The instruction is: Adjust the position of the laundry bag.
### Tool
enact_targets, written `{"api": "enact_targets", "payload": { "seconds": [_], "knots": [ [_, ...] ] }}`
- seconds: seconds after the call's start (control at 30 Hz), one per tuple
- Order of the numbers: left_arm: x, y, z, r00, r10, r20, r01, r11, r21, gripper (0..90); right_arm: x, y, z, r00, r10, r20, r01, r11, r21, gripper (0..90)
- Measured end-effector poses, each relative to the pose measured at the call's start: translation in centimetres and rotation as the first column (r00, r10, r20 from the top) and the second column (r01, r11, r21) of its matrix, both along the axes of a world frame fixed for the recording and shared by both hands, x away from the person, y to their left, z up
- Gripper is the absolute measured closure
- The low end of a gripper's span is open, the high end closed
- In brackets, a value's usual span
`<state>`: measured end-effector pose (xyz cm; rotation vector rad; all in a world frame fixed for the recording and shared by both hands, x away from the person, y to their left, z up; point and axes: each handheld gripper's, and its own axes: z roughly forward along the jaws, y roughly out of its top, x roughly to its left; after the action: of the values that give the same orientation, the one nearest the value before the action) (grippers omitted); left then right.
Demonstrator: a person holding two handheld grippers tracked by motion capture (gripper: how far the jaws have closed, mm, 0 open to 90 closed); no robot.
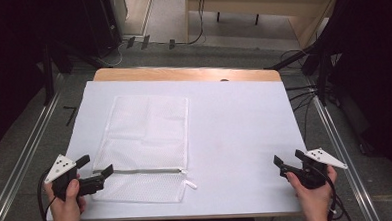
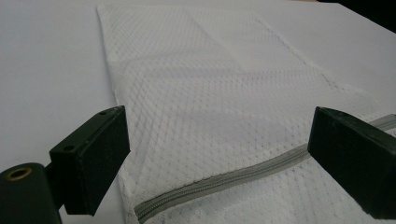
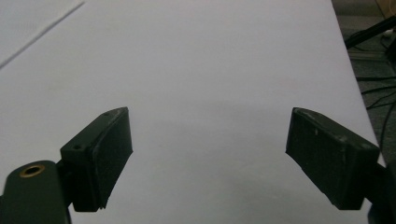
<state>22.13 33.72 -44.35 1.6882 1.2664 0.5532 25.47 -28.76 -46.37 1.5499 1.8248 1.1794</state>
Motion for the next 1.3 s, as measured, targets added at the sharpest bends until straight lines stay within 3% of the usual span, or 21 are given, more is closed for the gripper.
{"api": "enact_targets", "payload": {
  "seconds": [0.07,0.2,0.23,0.37,0.4,0.47,0.6,0.63,0.67,0.73,0.77,0.93,1.07,1.17,1.3],
  "knots": [
    [0.0,0.0,0.0,1.0,-0.001,0.001,0.001,1.0,0.0,5.7,0.1,0.6,0.2,0.9998,0.015,0.011,-0.015,0.9998,0.01,17.0],
    [-0.1,-0.1,0.0,1.0,-0.004,0.001,0.004,1.0,0.006,5.7,0.4,2.3,0.7,0.9996,0.024,0.014,-0.023,0.9995,-0.021,17.9],
    [-0.1,-0.2,-0.1,1.0,-0.004,-0.002,0.004,0.9999,0.011,5.7,0.7,3.5,1.0,0.9995,0.027,0.017,-0.026,0.9989,-0.038,24.1],
    [0.1,-0.3,-0.1,1.0,-0.003,-0.003,0.003,1.0,0.006,5.7,1.2,5.2,1.2,0.997,0.075,0.02,-0.074,0.9971,-0.013,33.0],
    [0.2,-0.4,-0.2,1.0,-0.004,-0.003,0.004,0.9999,0.01,5.7,1.5,6.3,1.2,0.991,0.133,0.017,-0.133,0.9912,0.001,47.2],
    [0.4,-0.5,-0.3,0.9999,-0.011,-0.007,0.011,0.9999,0.009,5.7,1.8,7.5,1.1,0.9786,0.205,0.013,-0.206,0.9782,0.03,51.9],
    [0.5,-0.5,-0.4,0.9998,-0.014,-0.011,0.014,0.9998,0.011,5.7,2.4,10.6,0.9,0.9726,0.232,-0.004,-0.232,0.9725,0.018,54.7],
    [0.5,-0.5,-0.4,0.9998,-0.015,-0.012,0.015,0.9998,0.009,5.7,2.4,10.6,0.9,0.9726,0.232,-0.004,-0.232,0.9725,0.018,54.7],
    [0.5,-0.5,-0.5,0.9998,-0.014,-0.012,0.014,0.9999,0.007,5.8,2.8,12.5,1.1,0.9674,0.253,-0.004,-0.253,0.9674,0.002,55.0],
    [0.5,-0.4,-0.5,0.9998,-0.013,-0.013,0.013,0.9999,0.006,5.7,3.0,13.2,1.1,0.9657,0.26,-0.001,-0.26,0.9657,-0.002,55.0],
    [0.4,-0.4,-0.5,0.9998,-0.014,-0.012,0.014,0.9999,0.007,5.7,3.4,14.8,1.2,0.9602,0.279,0.003,-0.279,0.9602,0.005,56.0],
    [0.4,-0.2,-0.4,0.9999,-0.008,-0.013,0.008,1.0,0.004,5.7,5.0,18.5,1.0,0.9452,0.324,-0.043,-0.324,0.9462,0.005,55.6],
    [0.4,-0.1,-0.5,0.9999,-0.007,-0.014,0.007,1.0,0.003,5.8,6.1,20.8,0.8,0.9386,0.335,-0.084,-0.336,0.9419,0.001,54.7],
    [0.4,-0.1,-0.5,0.9999,-0.008,-0.015,0.008,1.0,0.002,5.7,6.8,22.2,0.6,0.9239,0.36,-0.128,-0.355,0.9327,0.06,55.7],
    [0.4,-0.1,-0.5,0.9999,-0.008,-0.014,0.008,1.0,0.003,5.7,7.1,23.5,0.5,0.9239,0.358,-0.134,-0.354,0.9336,0.054,57.5]
  ]
}}
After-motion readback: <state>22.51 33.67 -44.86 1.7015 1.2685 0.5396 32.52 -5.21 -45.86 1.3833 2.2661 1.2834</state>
